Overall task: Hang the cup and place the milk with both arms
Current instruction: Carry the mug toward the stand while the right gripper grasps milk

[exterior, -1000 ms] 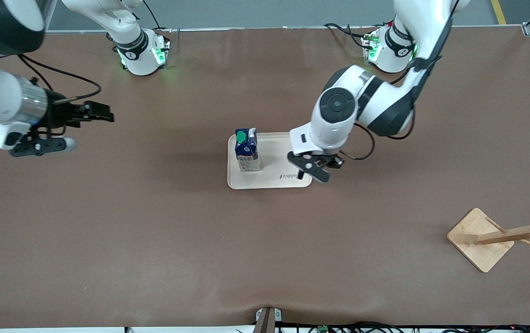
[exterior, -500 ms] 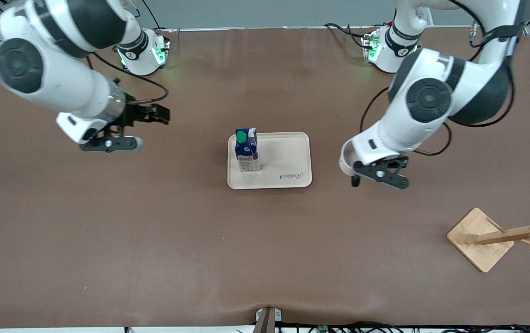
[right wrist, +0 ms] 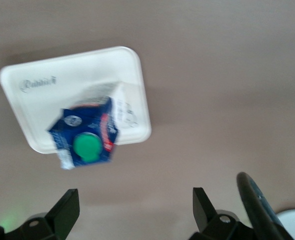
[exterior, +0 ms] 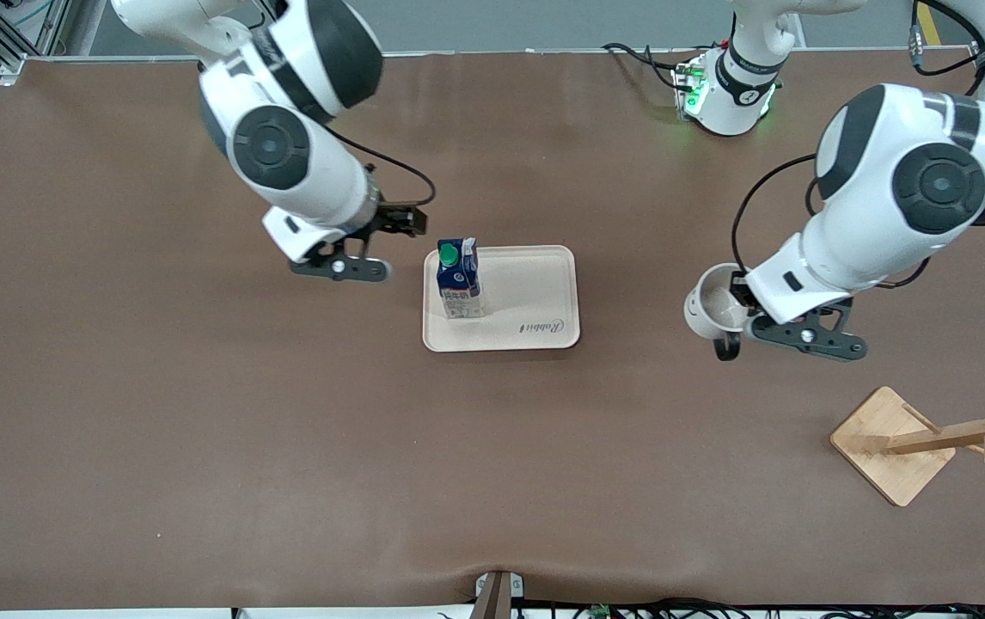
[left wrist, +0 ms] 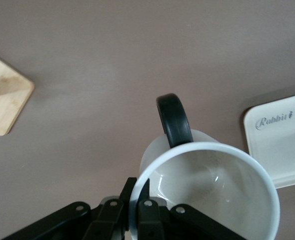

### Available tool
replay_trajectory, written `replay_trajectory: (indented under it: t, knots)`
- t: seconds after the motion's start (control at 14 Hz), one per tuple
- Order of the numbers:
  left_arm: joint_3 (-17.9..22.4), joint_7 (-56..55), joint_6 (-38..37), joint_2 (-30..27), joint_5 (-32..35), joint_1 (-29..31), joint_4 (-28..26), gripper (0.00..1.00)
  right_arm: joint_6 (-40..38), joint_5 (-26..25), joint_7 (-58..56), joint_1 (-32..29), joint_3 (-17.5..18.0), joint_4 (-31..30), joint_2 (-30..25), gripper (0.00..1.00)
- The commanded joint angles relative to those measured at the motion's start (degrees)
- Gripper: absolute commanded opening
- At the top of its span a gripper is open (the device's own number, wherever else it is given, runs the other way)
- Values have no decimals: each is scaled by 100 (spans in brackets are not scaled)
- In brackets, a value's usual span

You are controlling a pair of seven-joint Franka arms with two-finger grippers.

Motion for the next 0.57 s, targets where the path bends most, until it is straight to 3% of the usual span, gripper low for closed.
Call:
replay_trajectory:
  t: [0.0, 0.5]
  knots:
    - [-20, -62, -159, -193, -84, 223, 9, 0, 357, 125, 198, 260, -56, 54, 208, 100]
    - [-2, -97, -756, -193, -84, 408, 449, 0, 1201, 98, 418, 849, -64, -95, 718, 100]
